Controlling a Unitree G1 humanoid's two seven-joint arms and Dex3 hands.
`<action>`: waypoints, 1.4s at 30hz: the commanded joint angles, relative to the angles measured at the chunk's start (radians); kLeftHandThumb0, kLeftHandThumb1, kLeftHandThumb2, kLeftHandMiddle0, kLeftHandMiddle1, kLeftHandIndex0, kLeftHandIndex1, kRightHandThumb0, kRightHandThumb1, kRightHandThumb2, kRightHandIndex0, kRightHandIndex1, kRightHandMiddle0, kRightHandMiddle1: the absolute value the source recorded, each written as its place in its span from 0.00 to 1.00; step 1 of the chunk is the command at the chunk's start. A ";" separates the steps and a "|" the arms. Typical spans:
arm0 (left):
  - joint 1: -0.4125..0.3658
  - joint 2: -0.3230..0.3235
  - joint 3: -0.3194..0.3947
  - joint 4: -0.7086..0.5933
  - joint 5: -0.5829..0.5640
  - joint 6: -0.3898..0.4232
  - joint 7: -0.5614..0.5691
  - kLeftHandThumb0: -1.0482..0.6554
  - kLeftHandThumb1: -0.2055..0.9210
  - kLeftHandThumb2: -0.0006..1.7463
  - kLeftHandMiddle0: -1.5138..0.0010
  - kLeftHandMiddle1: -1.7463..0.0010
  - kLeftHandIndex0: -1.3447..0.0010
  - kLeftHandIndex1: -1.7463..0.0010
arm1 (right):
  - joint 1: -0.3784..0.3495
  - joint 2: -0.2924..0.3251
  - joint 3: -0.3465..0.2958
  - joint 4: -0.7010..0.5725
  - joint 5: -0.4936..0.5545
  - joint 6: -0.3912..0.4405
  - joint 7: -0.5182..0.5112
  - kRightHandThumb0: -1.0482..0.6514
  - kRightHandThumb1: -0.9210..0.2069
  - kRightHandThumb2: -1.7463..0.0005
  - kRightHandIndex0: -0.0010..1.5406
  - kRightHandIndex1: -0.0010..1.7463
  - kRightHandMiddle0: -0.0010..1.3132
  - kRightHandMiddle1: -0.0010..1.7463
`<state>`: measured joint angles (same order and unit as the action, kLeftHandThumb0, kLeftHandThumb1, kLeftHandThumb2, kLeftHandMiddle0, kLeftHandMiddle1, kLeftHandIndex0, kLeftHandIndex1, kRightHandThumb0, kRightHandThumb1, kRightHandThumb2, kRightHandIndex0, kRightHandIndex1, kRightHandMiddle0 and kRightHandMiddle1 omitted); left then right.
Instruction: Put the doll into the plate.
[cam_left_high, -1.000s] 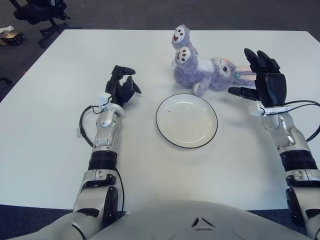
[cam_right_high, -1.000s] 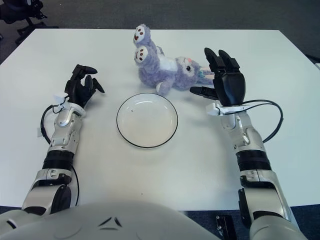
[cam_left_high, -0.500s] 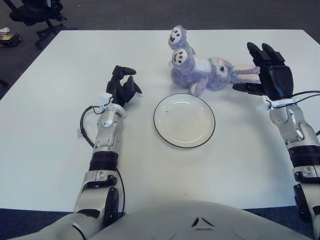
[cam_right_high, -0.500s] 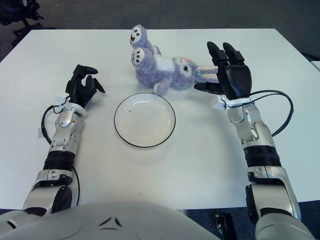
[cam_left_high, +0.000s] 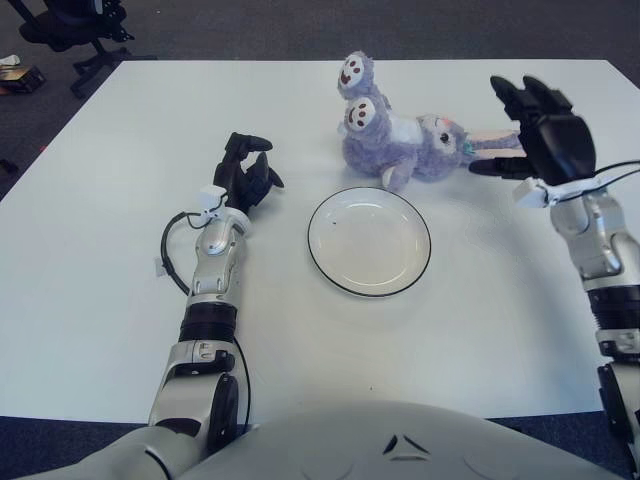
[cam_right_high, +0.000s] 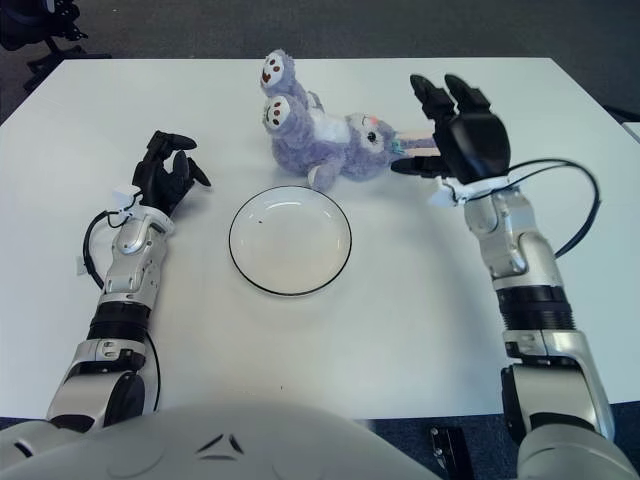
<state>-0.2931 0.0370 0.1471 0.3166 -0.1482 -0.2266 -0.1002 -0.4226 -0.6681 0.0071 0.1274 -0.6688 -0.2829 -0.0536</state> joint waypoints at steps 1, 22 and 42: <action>0.025 -0.011 -0.005 0.016 0.007 0.008 0.014 0.40 0.89 0.39 0.49 0.00 0.79 0.00 | -0.040 -0.025 0.014 -0.016 0.032 0.026 0.085 0.10 0.01 1.00 0.10 0.00 0.17 0.02; 0.029 -0.010 -0.016 0.006 0.018 0.023 0.038 0.40 0.88 0.40 0.50 0.00 0.79 0.00 | -0.219 -0.038 0.104 0.066 0.036 0.084 0.327 0.10 0.00 0.98 0.20 0.02 0.19 0.01; 0.045 -0.007 -0.025 -0.018 0.029 0.037 0.051 0.40 0.87 0.41 0.49 0.00 0.78 0.00 | -0.364 0.058 0.168 0.250 0.207 0.197 0.574 0.14 0.01 0.98 0.24 0.01 0.21 0.01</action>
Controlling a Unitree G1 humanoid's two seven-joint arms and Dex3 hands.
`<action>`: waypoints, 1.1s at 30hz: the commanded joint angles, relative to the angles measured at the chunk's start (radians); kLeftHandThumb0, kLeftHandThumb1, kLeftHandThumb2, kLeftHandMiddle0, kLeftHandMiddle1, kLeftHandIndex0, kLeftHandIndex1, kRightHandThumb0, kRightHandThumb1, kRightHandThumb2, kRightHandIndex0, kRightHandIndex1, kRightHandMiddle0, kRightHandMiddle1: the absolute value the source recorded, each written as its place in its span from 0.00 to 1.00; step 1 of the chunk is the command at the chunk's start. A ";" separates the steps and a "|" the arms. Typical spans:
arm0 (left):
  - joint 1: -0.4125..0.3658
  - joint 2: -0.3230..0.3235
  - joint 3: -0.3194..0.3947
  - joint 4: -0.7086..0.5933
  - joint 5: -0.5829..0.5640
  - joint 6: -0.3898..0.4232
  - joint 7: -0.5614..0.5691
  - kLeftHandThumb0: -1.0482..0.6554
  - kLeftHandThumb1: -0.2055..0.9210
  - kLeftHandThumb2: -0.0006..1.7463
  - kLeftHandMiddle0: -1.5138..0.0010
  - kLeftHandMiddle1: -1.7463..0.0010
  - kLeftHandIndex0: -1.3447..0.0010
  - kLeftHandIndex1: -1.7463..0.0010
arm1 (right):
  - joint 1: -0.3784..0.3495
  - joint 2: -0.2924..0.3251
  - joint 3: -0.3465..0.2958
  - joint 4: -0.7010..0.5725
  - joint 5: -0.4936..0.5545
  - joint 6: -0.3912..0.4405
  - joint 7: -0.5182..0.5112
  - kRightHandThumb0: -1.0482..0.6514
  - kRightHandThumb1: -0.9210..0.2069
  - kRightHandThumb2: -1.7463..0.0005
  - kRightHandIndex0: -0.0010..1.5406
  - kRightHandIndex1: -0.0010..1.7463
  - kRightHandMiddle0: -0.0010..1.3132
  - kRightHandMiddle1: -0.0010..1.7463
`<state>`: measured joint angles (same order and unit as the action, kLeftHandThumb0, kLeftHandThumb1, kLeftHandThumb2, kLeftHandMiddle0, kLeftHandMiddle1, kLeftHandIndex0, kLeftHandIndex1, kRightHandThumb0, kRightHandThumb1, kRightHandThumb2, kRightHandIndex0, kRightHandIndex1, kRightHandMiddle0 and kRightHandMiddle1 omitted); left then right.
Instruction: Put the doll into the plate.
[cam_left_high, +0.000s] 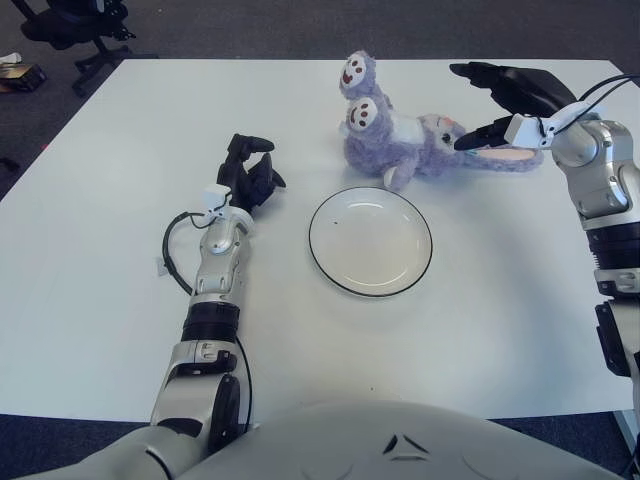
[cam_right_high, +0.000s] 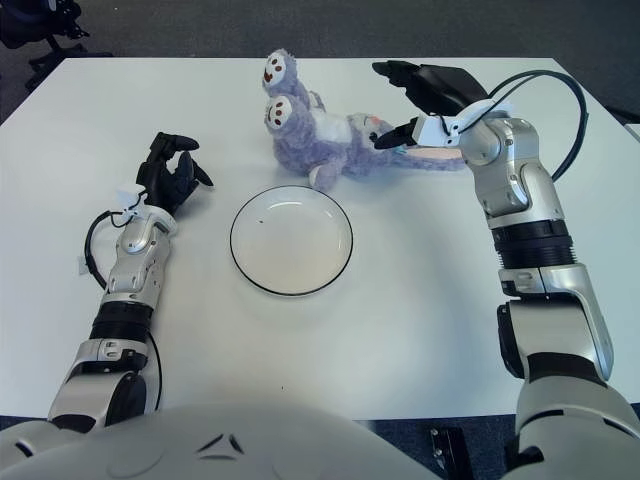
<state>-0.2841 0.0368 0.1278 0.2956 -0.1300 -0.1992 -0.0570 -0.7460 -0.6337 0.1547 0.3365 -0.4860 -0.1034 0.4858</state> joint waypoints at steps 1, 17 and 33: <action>0.037 -0.007 -0.006 0.001 0.011 0.010 0.008 0.40 0.87 0.41 0.49 0.00 0.78 0.00 | -0.050 0.029 0.026 0.054 0.024 0.020 0.037 0.15 0.01 0.99 0.24 0.01 0.21 0.01; 0.064 -0.004 -0.011 -0.037 0.017 0.021 0.009 0.40 0.87 0.41 0.48 0.00 0.78 0.00 | -0.150 0.076 0.100 0.253 0.015 -0.051 0.048 0.20 0.05 1.00 0.29 0.01 0.21 0.01; 0.078 -0.003 -0.010 -0.051 0.020 0.020 0.004 0.40 0.87 0.41 0.48 0.00 0.78 0.00 | -0.246 0.106 0.140 0.478 0.017 -0.159 0.050 0.20 0.07 1.00 0.30 0.00 0.17 0.00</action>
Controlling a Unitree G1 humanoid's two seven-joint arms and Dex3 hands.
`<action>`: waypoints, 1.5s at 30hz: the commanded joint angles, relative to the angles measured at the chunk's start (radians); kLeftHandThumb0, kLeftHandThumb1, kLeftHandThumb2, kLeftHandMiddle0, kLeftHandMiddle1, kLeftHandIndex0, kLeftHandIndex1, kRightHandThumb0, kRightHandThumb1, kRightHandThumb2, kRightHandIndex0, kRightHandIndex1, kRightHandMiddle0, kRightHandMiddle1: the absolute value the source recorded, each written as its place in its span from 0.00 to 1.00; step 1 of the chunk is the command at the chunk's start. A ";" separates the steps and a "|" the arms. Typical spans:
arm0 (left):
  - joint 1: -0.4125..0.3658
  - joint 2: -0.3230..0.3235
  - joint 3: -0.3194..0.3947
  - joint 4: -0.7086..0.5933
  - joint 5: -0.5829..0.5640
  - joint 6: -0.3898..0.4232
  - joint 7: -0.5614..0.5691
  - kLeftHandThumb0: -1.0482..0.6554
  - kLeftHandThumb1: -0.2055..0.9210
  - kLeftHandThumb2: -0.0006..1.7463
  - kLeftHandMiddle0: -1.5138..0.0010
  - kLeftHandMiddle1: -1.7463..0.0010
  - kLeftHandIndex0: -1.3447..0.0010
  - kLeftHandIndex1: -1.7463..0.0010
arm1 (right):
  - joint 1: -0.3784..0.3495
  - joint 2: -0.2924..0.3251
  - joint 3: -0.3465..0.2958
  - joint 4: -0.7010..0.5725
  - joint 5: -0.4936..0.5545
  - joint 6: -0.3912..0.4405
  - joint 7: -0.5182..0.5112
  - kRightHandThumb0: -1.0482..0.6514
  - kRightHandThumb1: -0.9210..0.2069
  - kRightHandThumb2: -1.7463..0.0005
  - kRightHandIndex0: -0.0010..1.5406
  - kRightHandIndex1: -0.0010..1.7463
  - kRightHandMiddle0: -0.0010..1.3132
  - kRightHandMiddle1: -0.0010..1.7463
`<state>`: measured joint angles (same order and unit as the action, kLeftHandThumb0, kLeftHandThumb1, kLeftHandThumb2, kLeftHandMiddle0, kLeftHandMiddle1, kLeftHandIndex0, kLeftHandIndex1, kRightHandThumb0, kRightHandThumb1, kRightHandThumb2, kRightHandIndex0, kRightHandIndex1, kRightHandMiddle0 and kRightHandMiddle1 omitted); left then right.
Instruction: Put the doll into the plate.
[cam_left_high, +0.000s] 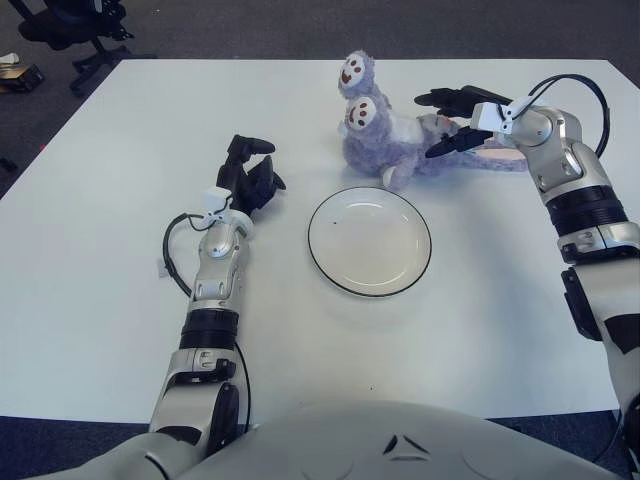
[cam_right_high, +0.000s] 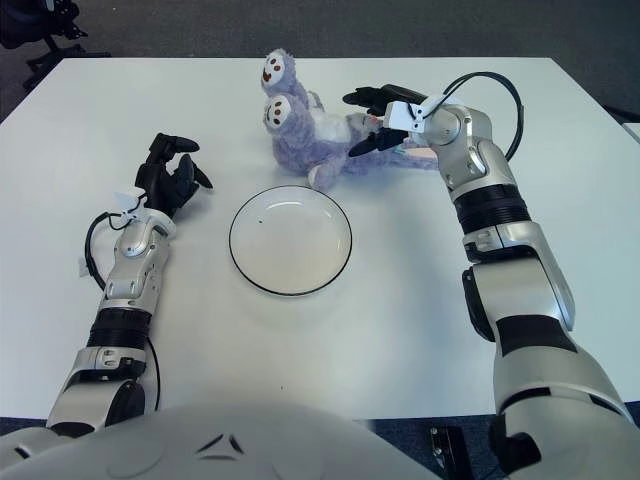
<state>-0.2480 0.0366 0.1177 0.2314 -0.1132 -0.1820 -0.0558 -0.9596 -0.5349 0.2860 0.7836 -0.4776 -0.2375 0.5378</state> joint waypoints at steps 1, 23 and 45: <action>0.042 -0.003 0.000 0.014 0.004 0.002 0.003 0.40 0.87 0.41 0.48 0.00 0.78 0.00 | -0.035 0.007 0.009 0.037 0.009 -0.029 -0.003 0.20 0.07 1.00 0.30 0.00 0.17 0.00; 0.043 -0.001 -0.003 0.016 0.013 -0.003 0.004 0.40 0.87 0.40 0.47 0.00 0.78 0.00 | -0.076 0.070 0.042 0.232 -0.019 -0.057 -0.131 0.23 0.10 1.00 0.42 0.02 0.15 0.00; 0.049 -0.012 -0.013 0.001 0.025 -0.002 0.016 0.40 0.88 0.40 0.48 0.00 0.79 0.00 | -0.039 0.092 0.106 0.321 -0.059 -0.061 -0.264 0.30 0.14 1.00 0.64 0.09 0.15 0.00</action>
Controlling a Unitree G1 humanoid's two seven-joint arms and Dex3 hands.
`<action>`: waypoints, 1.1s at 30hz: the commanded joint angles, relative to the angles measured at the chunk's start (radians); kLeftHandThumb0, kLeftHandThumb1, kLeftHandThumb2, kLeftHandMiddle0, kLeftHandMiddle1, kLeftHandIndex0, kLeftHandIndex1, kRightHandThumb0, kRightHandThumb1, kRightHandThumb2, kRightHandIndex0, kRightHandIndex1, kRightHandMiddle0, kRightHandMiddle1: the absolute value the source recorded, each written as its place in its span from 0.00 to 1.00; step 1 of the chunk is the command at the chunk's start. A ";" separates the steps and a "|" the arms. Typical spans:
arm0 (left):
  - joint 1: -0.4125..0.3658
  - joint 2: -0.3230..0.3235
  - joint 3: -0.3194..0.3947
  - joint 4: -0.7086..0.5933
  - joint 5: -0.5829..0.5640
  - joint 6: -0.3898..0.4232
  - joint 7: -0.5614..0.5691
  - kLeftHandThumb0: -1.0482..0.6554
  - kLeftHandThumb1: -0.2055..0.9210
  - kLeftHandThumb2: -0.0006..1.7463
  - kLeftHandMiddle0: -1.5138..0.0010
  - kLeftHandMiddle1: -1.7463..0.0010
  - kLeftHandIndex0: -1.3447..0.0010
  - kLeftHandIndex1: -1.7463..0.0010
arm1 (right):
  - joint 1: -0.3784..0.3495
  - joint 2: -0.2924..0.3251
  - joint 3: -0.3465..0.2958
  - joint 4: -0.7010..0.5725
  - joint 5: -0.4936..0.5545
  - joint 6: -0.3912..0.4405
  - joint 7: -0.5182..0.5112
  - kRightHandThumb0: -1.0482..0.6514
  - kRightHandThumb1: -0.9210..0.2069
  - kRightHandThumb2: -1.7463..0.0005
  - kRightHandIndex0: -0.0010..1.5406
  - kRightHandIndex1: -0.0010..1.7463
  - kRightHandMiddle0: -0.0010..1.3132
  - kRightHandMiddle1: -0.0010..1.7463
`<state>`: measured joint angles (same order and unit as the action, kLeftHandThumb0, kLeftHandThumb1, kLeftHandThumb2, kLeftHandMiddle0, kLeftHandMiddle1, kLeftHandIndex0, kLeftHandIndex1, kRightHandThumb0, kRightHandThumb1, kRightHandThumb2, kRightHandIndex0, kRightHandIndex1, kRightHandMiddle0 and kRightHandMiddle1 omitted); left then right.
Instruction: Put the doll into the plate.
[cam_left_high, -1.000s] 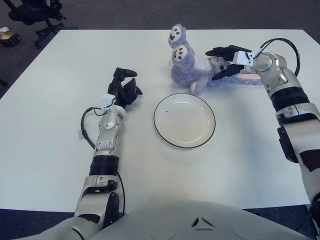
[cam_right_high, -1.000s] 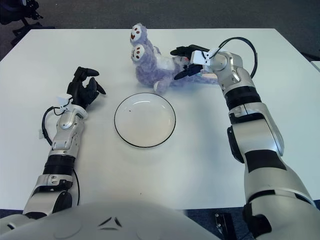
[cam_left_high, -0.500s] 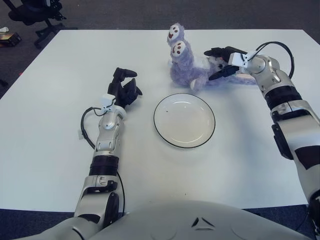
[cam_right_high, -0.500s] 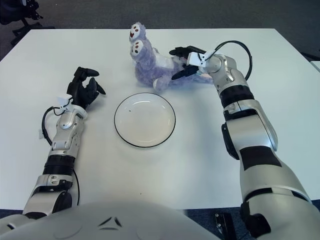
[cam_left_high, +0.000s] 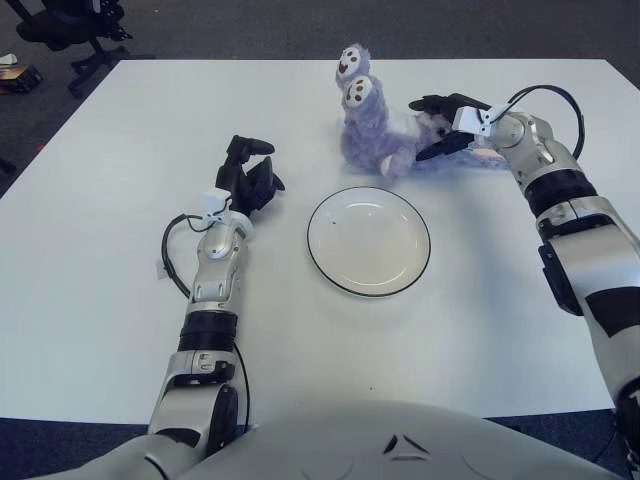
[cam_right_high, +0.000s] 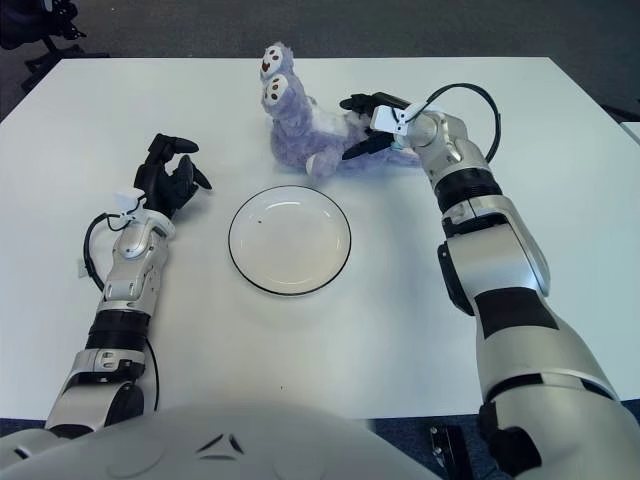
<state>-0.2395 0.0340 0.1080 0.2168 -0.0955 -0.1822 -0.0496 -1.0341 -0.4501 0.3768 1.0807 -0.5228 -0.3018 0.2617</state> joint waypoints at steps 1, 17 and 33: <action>0.041 -0.009 -0.003 0.015 0.007 -0.002 0.010 0.40 0.88 0.40 0.48 0.00 0.79 0.00 | 0.035 0.007 0.016 0.025 -0.013 0.003 0.011 0.30 0.14 1.00 0.64 0.10 0.15 0.00; 0.041 -0.020 -0.016 0.013 0.022 -0.012 0.025 0.40 0.88 0.39 0.48 0.00 0.79 0.00 | 0.055 -0.031 0.152 0.022 -0.166 0.005 -0.085 0.36 0.16 1.00 0.46 0.62 0.16 0.00; 0.040 -0.028 -0.020 0.008 0.033 -0.016 0.032 0.40 0.89 0.39 0.47 0.00 0.79 0.00 | 0.043 -0.034 0.222 0.047 -0.235 0.033 -0.167 0.39 0.18 0.99 0.39 0.96 0.16 0.00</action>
<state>-0.2359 0.0139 0.0919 0.2067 -0.0699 -0.1857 -0.0272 -1.0312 -0.4724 0.5766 1.0900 -0.7223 -0.2969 0.0872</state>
